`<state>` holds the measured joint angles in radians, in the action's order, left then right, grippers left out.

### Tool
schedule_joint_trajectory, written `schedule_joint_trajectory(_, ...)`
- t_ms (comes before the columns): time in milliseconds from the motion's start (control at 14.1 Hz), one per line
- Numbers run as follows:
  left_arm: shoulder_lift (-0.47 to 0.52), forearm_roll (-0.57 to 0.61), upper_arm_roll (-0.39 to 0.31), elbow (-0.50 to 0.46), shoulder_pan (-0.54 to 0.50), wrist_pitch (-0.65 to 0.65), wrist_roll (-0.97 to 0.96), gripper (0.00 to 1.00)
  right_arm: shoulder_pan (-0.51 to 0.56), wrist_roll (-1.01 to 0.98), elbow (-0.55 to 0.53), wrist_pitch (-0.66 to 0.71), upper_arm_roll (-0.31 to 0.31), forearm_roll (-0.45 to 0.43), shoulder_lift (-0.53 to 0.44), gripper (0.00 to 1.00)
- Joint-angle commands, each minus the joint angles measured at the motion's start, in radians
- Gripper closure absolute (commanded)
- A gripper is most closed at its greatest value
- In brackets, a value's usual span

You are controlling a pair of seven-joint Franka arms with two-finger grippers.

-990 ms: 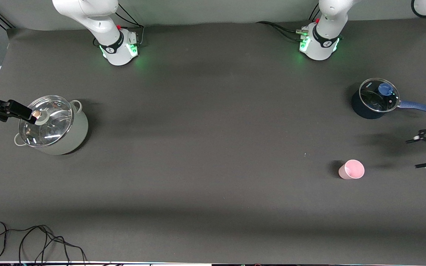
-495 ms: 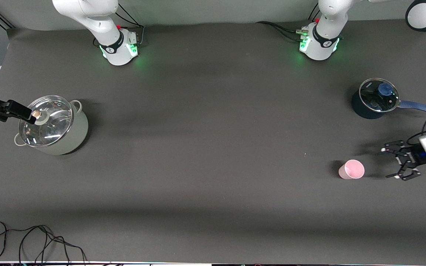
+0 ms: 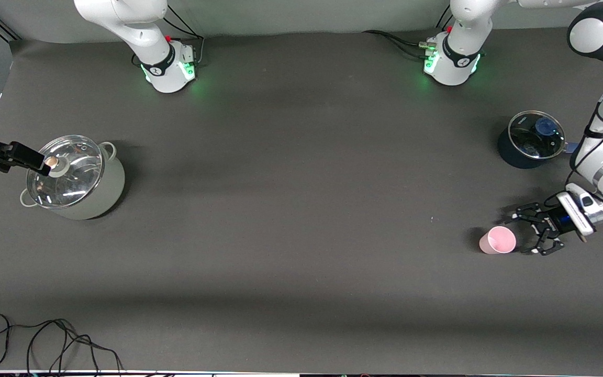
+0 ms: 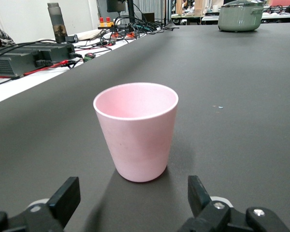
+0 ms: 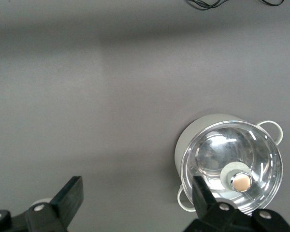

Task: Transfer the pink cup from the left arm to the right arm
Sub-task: 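Move the left gripper down to the pink cup and open it, then close the left gripper around the pink cup's base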

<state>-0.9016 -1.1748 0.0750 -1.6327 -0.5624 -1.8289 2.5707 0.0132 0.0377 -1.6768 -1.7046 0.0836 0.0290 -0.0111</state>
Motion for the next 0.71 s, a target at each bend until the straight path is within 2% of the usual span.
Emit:
schedule_joint_trajectory(0, 0.006, -0.063, -0.001, -0.032, 0.035, -0.029, 0.051, 0.01, 0.007, -0.019, 0.009, 0.014, 0.001, 0.02, 0.0, 0.0)
schedule_joint_trajectory(566, -0.007, -0.13, -0.001, -0.052, 0.084, -0.066, 0.055, 0.0, 0.007, -0.053, 0.006, 0.014, 0.018, 0.02, 0.0, 0.0)
schedule_joint_trajectory(636, -0.01, -0.132, -0.001, -0.052, 0.091, -0.066, 0.055, 0.03, 0.007, -0.053, 0.009, 0.014, 0.018, 0.02, 0.0, 0.0)
